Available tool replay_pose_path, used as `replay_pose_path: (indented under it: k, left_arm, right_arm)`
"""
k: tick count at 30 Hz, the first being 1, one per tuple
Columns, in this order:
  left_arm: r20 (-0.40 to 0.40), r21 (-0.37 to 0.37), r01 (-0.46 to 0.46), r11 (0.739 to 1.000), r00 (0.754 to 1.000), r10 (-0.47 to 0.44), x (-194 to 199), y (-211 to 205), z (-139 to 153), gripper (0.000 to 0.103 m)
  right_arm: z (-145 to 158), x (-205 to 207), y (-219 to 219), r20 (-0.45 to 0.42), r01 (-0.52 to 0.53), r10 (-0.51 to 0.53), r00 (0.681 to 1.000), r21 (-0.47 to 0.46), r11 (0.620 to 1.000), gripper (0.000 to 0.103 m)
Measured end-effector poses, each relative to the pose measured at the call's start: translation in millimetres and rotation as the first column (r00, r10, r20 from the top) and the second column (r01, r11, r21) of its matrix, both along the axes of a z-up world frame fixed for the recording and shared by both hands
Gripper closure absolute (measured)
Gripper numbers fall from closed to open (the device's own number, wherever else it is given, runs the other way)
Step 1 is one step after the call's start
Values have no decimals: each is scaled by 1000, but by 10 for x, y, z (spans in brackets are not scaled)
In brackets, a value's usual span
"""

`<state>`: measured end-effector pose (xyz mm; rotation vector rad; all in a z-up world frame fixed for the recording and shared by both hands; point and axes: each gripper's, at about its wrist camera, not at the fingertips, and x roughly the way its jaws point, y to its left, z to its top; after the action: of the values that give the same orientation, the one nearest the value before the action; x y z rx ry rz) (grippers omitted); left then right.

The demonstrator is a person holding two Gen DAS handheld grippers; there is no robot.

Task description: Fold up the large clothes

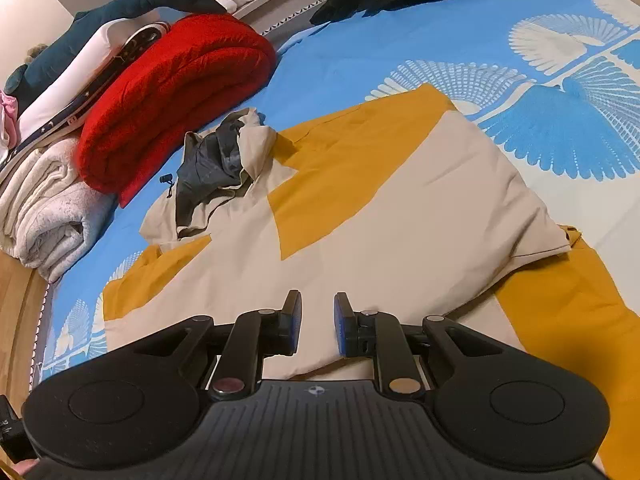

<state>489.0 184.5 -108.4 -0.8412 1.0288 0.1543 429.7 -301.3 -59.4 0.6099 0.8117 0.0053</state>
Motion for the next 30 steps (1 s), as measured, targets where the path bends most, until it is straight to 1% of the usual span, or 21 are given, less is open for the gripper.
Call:
replay_pose_path:
  k: [1,2,3,6,7,9,10,12,13,15,17,19,20,21,23,24,25,26,27,29,30]
  left_arm:
    - [5,7,0,1000,1000,0,6,-12,5,64]
    - [16,24,3,1000,1000,-3,6,-19,28,86]
    - [38,69,8,998,999,-11,2,-34,91,100]
    - [161,207,10,978,986,-44,-36,-94,396,101]
    - [193,239,7,971,980,-55,-53,-108,472,101]
    - [213,280,-2,960,975,-60,-68,-122,538,100]
    - [183,287,10,958,981,-65,-48,-124,510,100]
    - [120,297,35,954,990,-74,-30,-126,428,97]
    - [112,301,26,953,992,-62,-44,-119,408,94]
    - [131,311,23,950,989,-67,-65,-124,442,93]
    - [174,326,30,945,981,-91,-74,-169,509,93]
    - [193,326,48,944,974,-116,-78,-212,521,92]
    - [181,314,58,947,976,-120,-64,-223,488,89]
    - [159,290,65,955,980,-115,-49,-216,429,88]
    - [102,196,52,979,992,-73,-29,-153,265,88]
    - [64,144,32,989,997,-42,-25,-105,166,88]
    - [36,129,16,992,999,-20,-26,-78,102,88]
    - [26,144,7,990,1000,-11,-26,-72,89,88]
    - [35,171,7,985,999,-13,-27,-89,117,88]
    - [79,224,24,974,996,-43,-27,-156,224,87]
    - [101,241,32,970,993,-58,-26,-183,269,87]
  right_arm:
    - [-6,6,3,-2,0,0,1000,-1,1000,84]
    - [-15,15,3,-5,1,-1,1000,-2,1000,84]
    - [-27,23,6,-9,4,-4,1000,-2,1000,84]
    - [-52,41,11,-17,4,-4,1000,-3,1000,84]
    - [-53,44,17,-18,4,-4,1000,-4,1000,84]
    - [-59,51,28,-17,5,-5,1000,-7,1000,84]
    - [-64,53,29,-18,6,-6,1000,-8,1000,84]
    - [-97,61,13,-28,15,-16,999,-5,1000,83]
    - [-127,66,-7,-41,24,-24,999,1,1000,83]
    - [-220,81,-77,-92,64,-64,994,2,998,83]
    - [-304,92,-147,-136,101,-101,986,-5,995,83]
    - [-374,105,-225,-174,139,-138,975,-10,990,83]
    - [-397,107,-254,-186,157,-157,970,-12,987,83]
    - [-409,107,-275,-193,169,-168,967,-12,986,83]
    - [-391,93,-276,-202,182,-181,963,-13,983,83]
    - [-361,80,-264,-195,183,-183,964,-16,983,83]
    - [-304,64,-229,-176,178,-180,968,-26,984,83]
    - [-215,53,-176,-141,162,-166,976,-43,986,83]
    - [-135,41,-126,-100,144,-149,984,-54,988,83]
    - [14,16,-45,4,108,-108,994,-64,992,80]
    - [74,16,-6,57,83,-79,995,-81,993,74]
